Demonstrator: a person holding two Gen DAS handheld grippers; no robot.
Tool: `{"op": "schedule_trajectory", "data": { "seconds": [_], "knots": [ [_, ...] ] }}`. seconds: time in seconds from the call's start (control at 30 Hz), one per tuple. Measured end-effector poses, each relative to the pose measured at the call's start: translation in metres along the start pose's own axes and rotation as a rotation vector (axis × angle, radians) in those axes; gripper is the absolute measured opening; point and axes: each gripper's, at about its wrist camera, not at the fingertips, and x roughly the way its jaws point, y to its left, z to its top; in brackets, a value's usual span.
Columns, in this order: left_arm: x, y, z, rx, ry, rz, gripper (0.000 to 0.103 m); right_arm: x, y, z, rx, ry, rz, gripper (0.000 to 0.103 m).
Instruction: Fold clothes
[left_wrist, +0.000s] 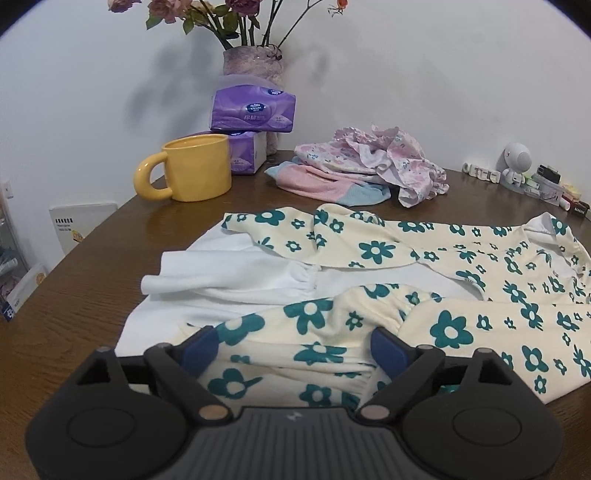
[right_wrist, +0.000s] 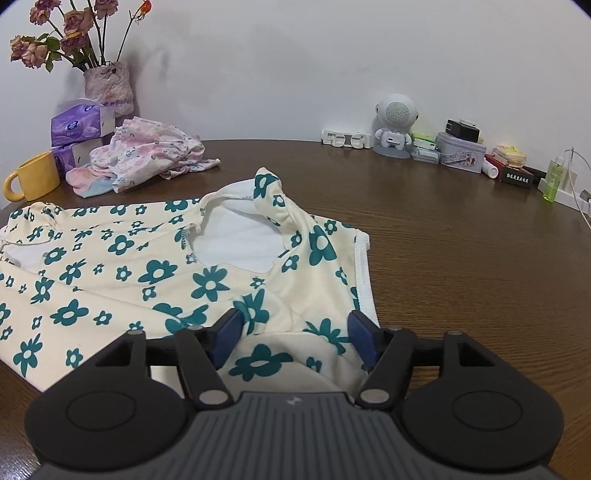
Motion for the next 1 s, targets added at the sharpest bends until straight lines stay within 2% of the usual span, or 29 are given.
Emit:
{"op": "schedule_trajectory", "data": {
  "seconds": [0.07, 0.2, 0.37, 0.73, 0.8, 1.0],
  "knots": [
    [0.001, -0.001, 0.000, 0.004, 0.002, 0.003, 0.091, 0.001, -0.003, 0.000, 0.016, 0.007, -0.003, 0.079],
    [0.001, -0.001, 0.001, 0.003, 0.003, 0.004, 0.092, 0.002, -0.004, 0.000, 0.022, 0.011, -0.007, 0.081],
    [0.002, -0.002, 0.001, 0.002, 0.005, 0.006, 0.094, 0.006, -0.010, 0.001, 0.060, 0.036, -0.016, 0.101],
    [0.004, -0.002, 0.002, -0.003, 0.011, 0.008, 0.098, 0.006, -0.011, 0.001, 0.065, 0.042, -0.013, 0.102],
    [0.005, -0.002, 0.002, -0.005, 0.015, 0.014, 0.103, 0.007, -0.011, 0.001, 0.066, 0.042, -0.013, 0.102],
    [0.006, -0.001, 0.002, -0.016, 0.022, 0.023, 0.103, 0.006, -0.011, 0.001, 0.067, 0.042, -0.012, 0.102]
  ]
}}
